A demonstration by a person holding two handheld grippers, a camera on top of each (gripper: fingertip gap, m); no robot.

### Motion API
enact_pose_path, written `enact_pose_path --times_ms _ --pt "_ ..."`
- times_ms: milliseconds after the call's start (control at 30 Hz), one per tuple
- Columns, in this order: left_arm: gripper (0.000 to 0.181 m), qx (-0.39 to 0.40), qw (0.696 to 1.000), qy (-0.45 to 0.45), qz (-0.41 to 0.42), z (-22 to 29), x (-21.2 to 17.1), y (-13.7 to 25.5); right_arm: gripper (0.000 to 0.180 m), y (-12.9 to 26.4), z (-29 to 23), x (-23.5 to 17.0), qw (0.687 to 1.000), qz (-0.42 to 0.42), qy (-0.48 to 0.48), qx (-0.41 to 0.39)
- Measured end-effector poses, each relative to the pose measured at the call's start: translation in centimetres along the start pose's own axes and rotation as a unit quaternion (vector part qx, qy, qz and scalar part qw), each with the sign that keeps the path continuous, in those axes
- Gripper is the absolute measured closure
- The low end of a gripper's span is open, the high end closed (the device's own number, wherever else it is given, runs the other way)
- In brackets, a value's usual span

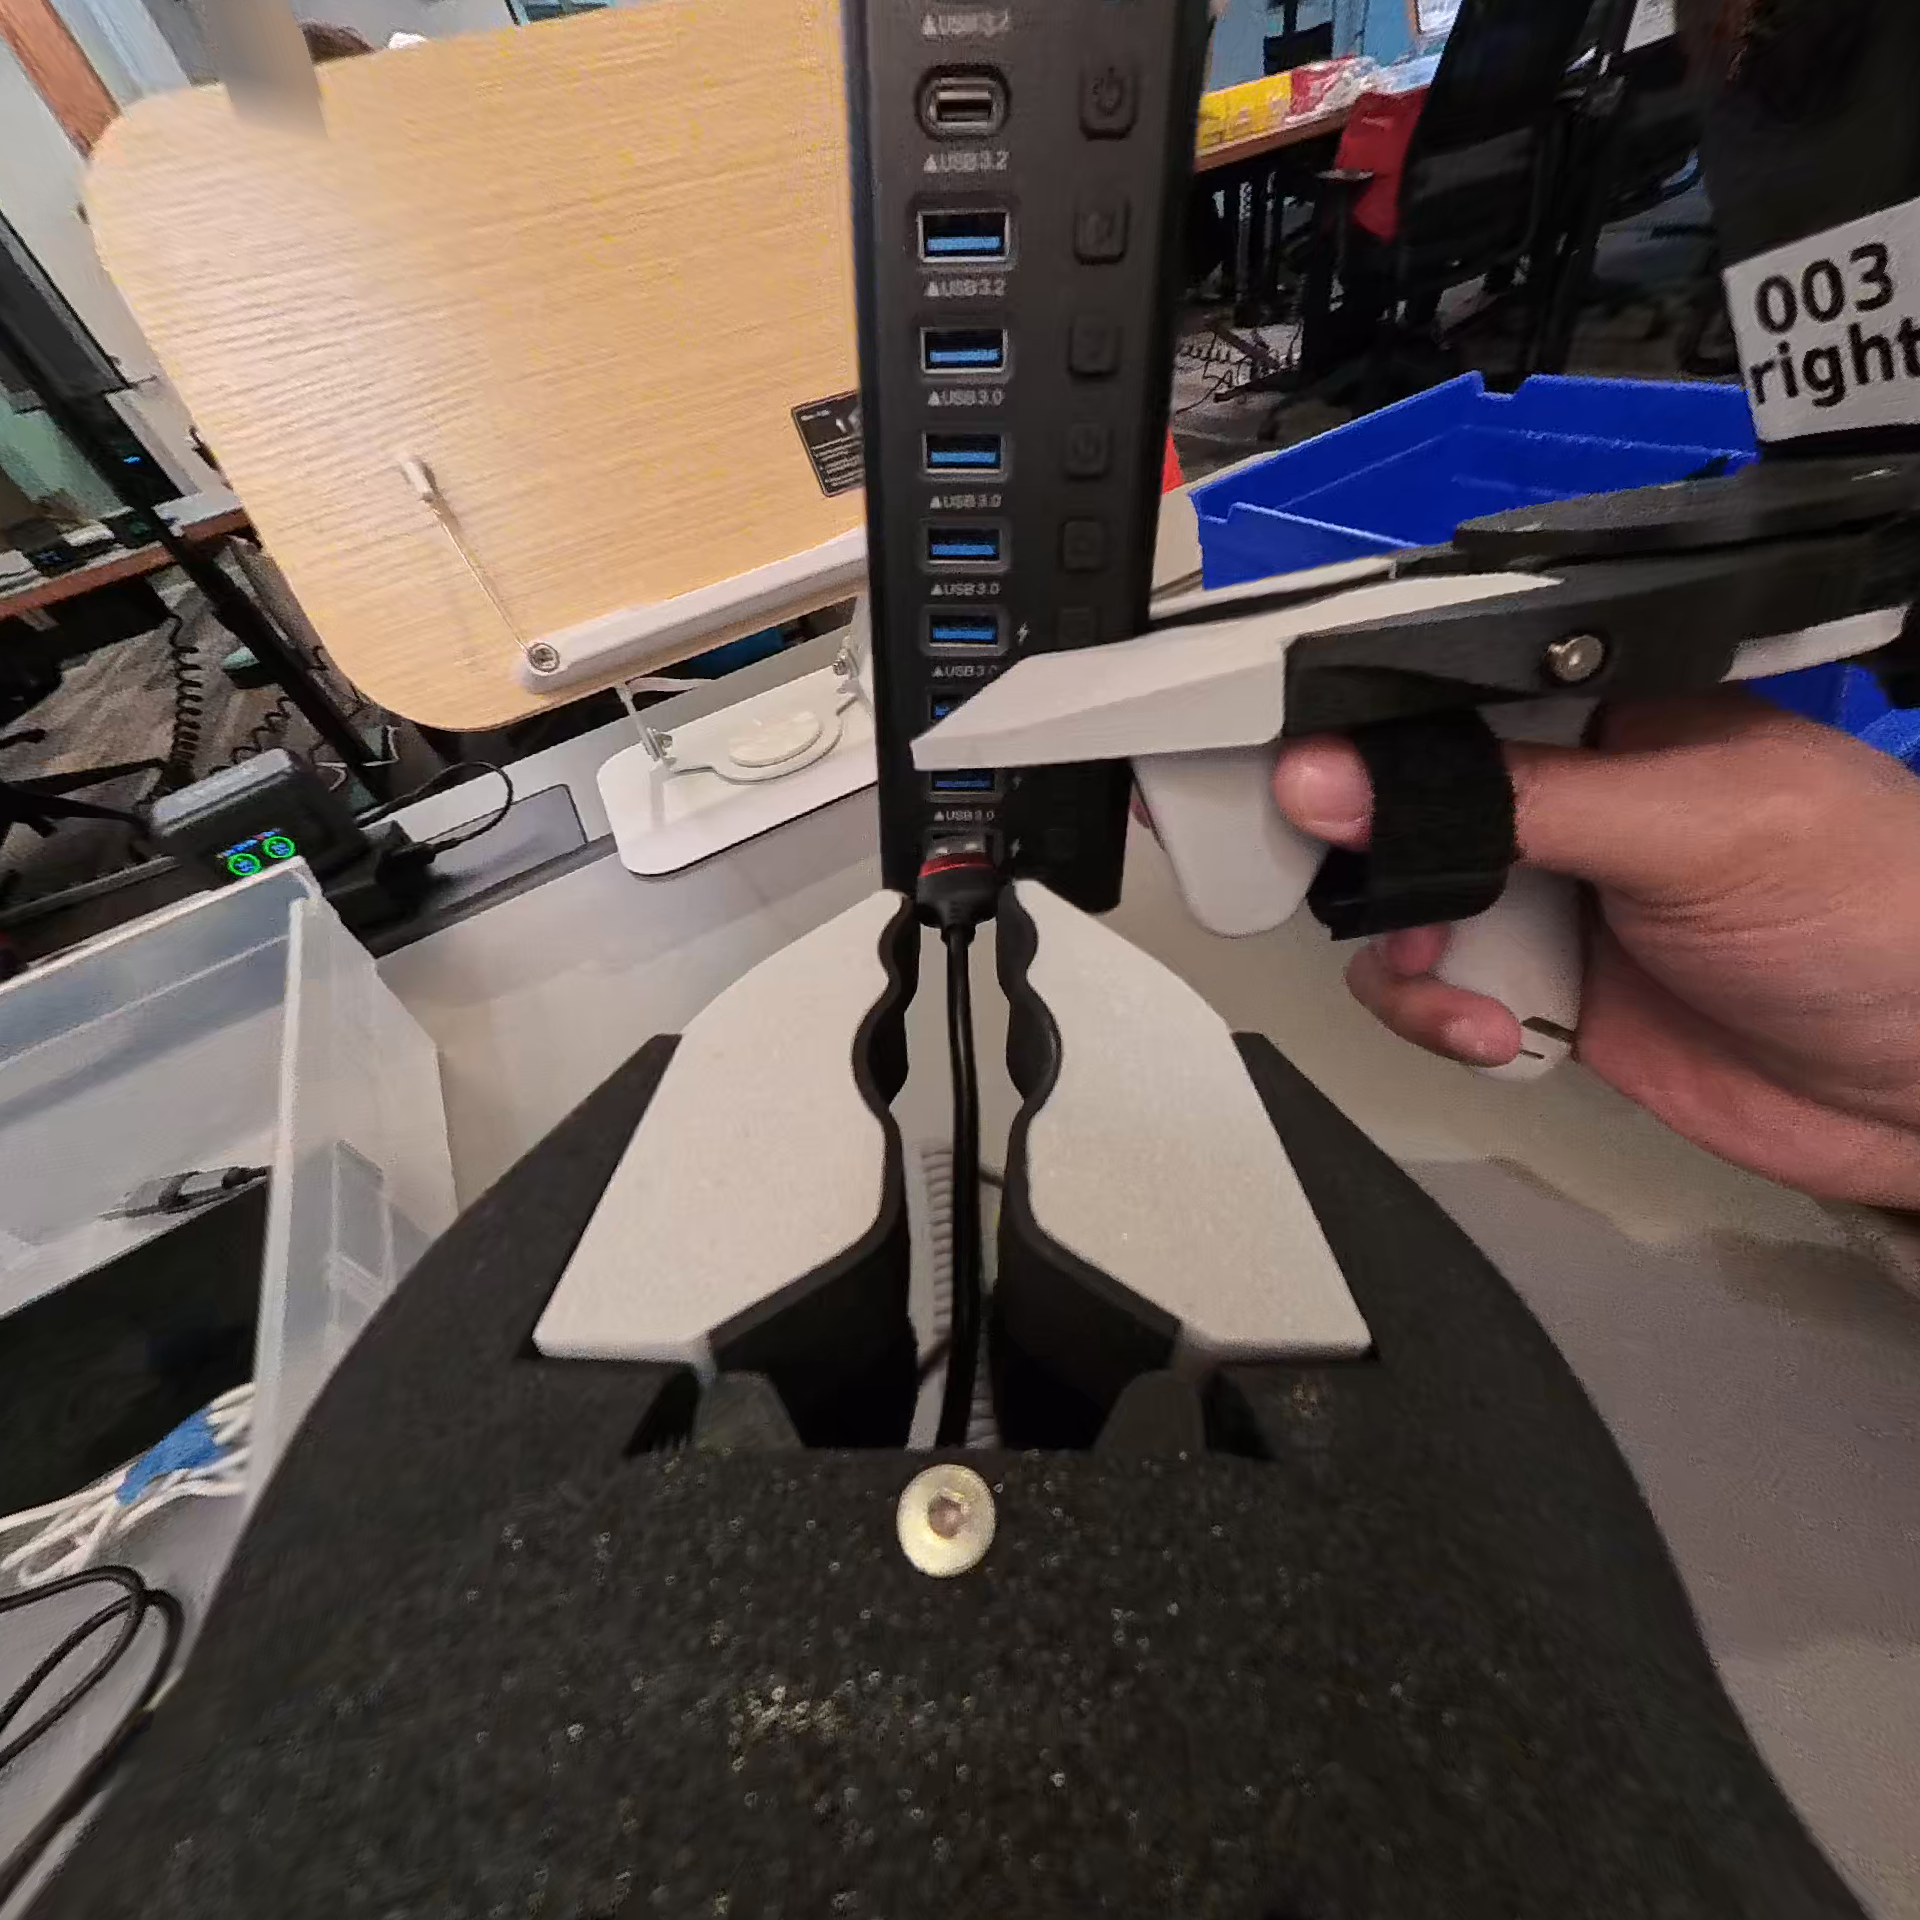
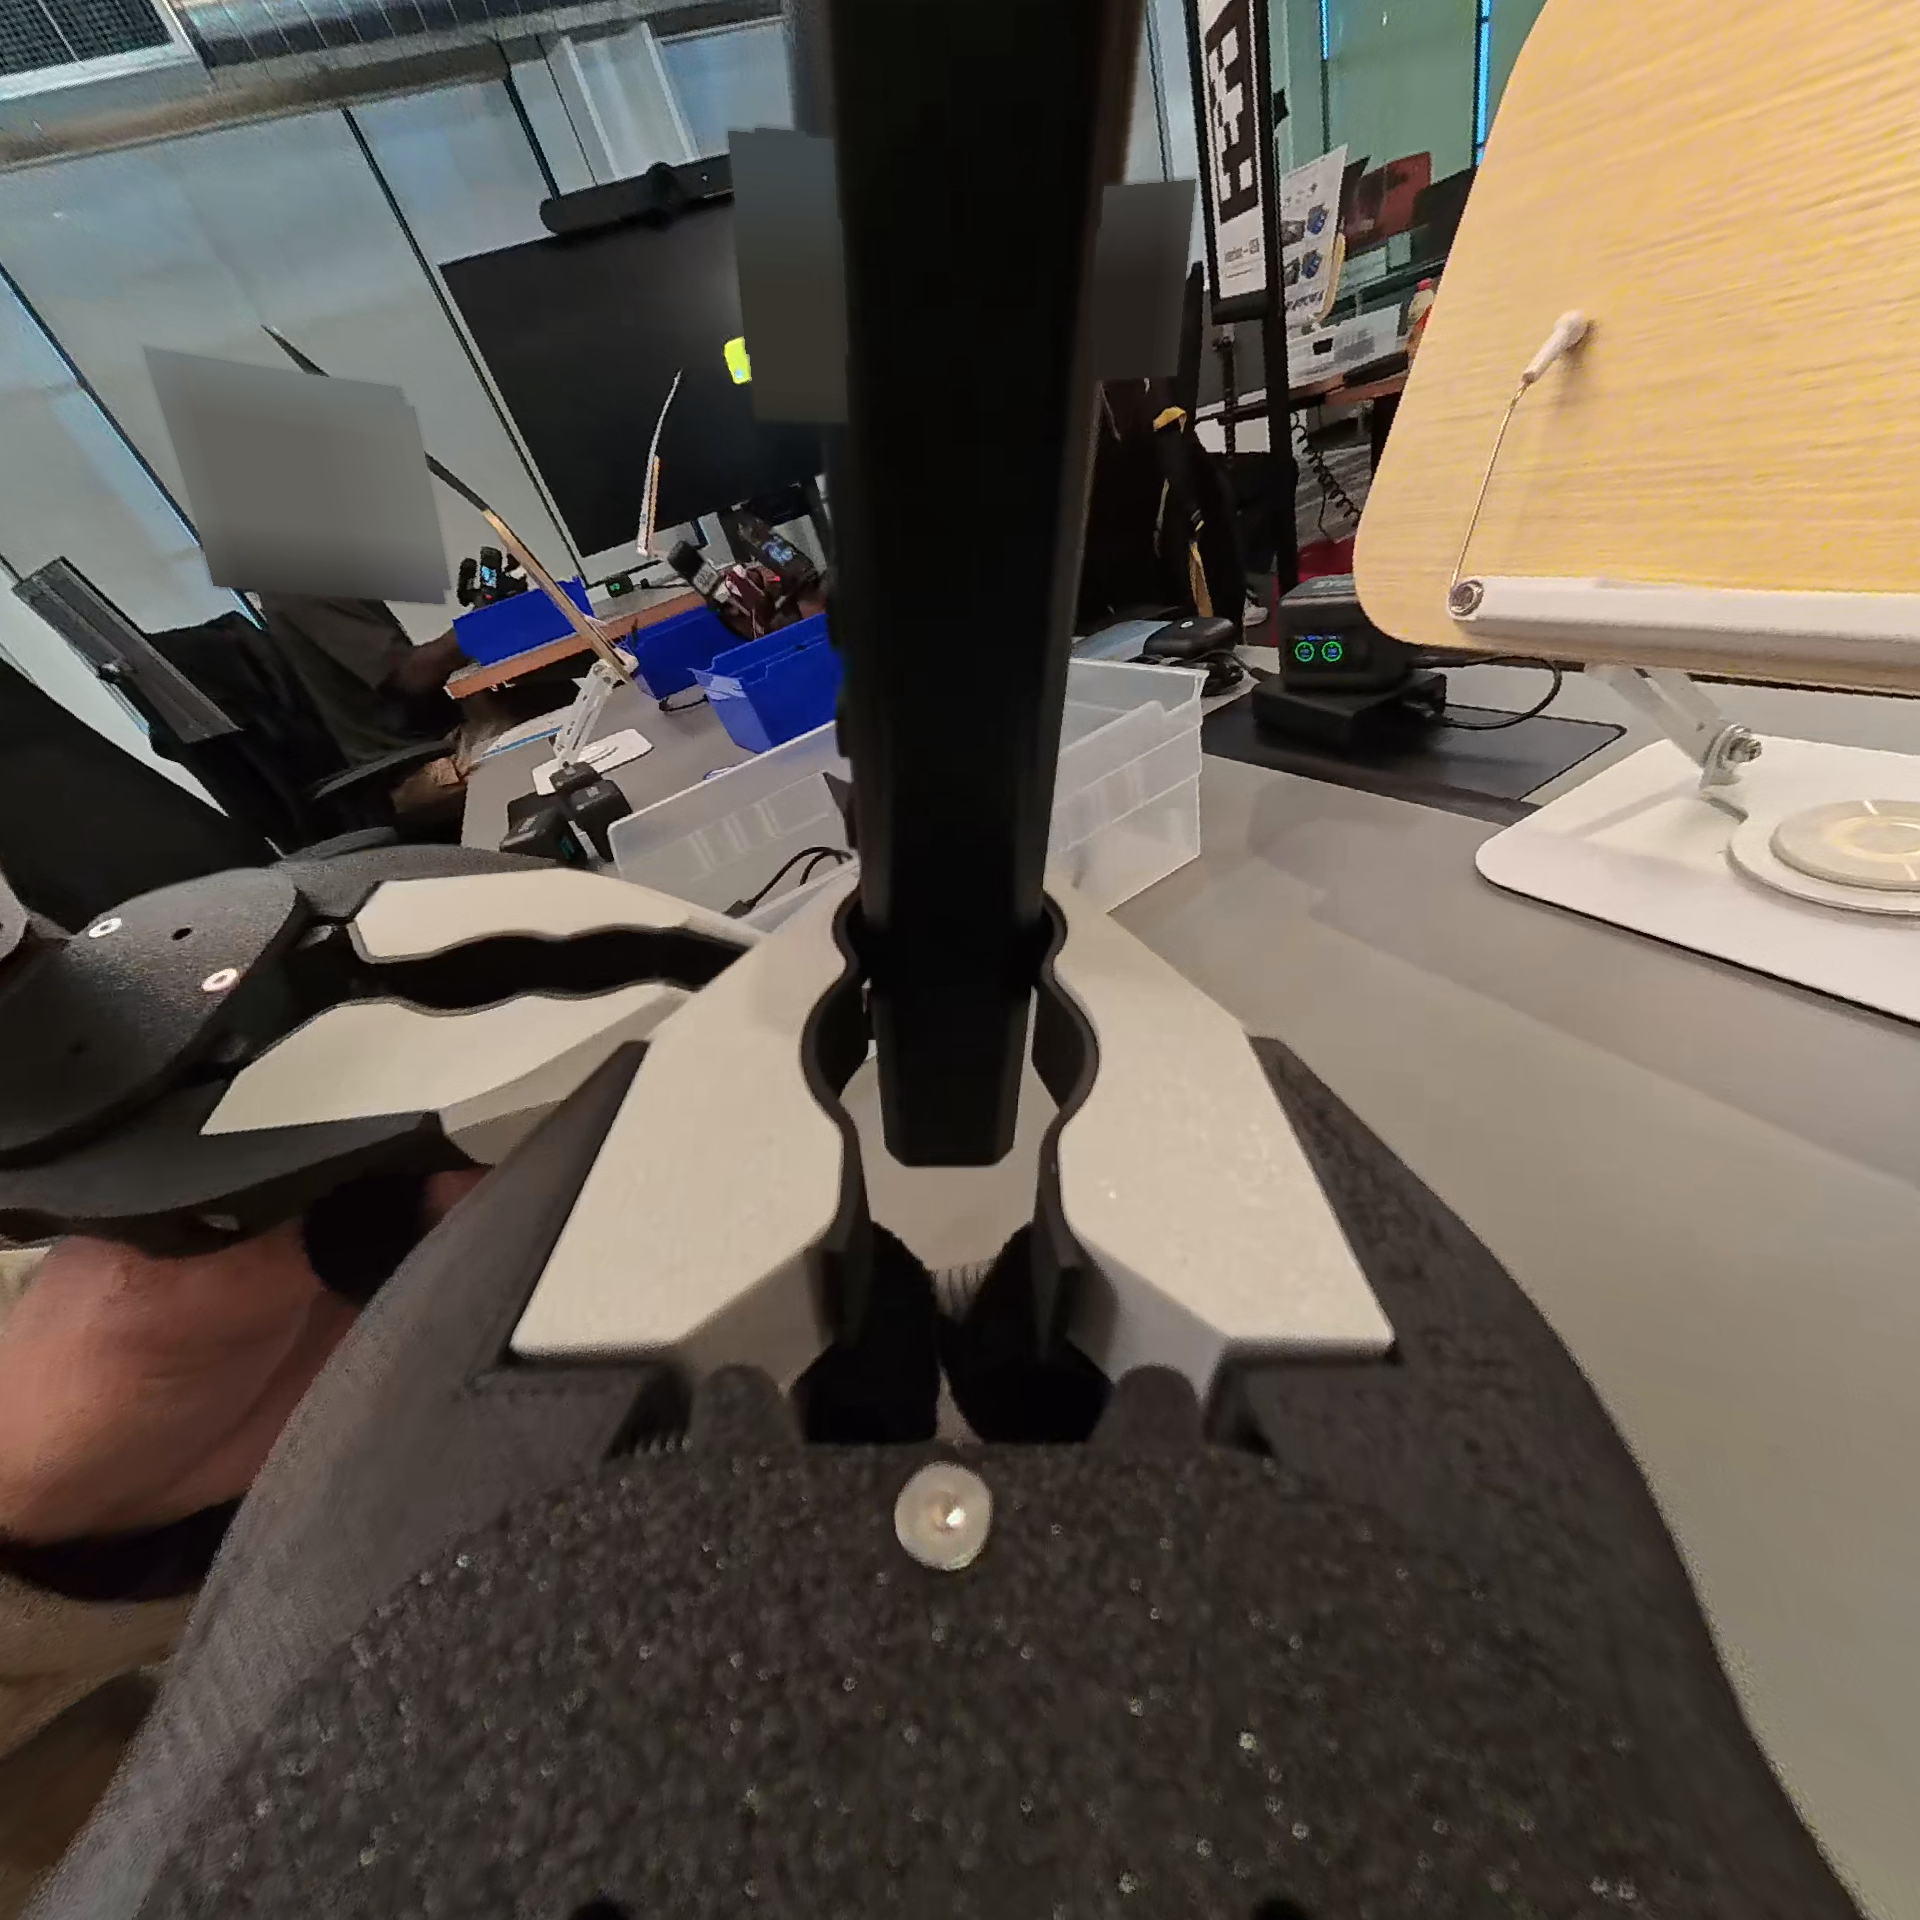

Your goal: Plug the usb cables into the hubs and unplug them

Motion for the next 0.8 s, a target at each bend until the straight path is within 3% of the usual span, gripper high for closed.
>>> enact_pose_path --times_ms 367,667,800 --pt "0.167 -0.009 0.999 -0.041 -0.01 -0.1 -0.5 -0.2 0.153 -0.4 -0.5 -0.7 0.999 -0.046 0.0 0.003" --pt "0.166 0.003 0.996 -0.092 0.019 0.4 -0.3 -0.1 0.153 0.1 -0.1 -0.6 0.991 -0.026 -0.126 0.036" --pt "0.166 -0.002 0.996 -0.089 0.024 0.5 -0.2 -0.2 0.153 0.3 -0.1 -0.4 0.992 -0.024 -0.118 0.04"
Point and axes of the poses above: each gripper's, where its closed fingertips meet, y back along the fingers, x out of its top, z = x × y across the jaws, the point moved 4 cm from there along y, back along the fingers, and after that the axes turned 13 degrees about y, right-handed, at the moved point
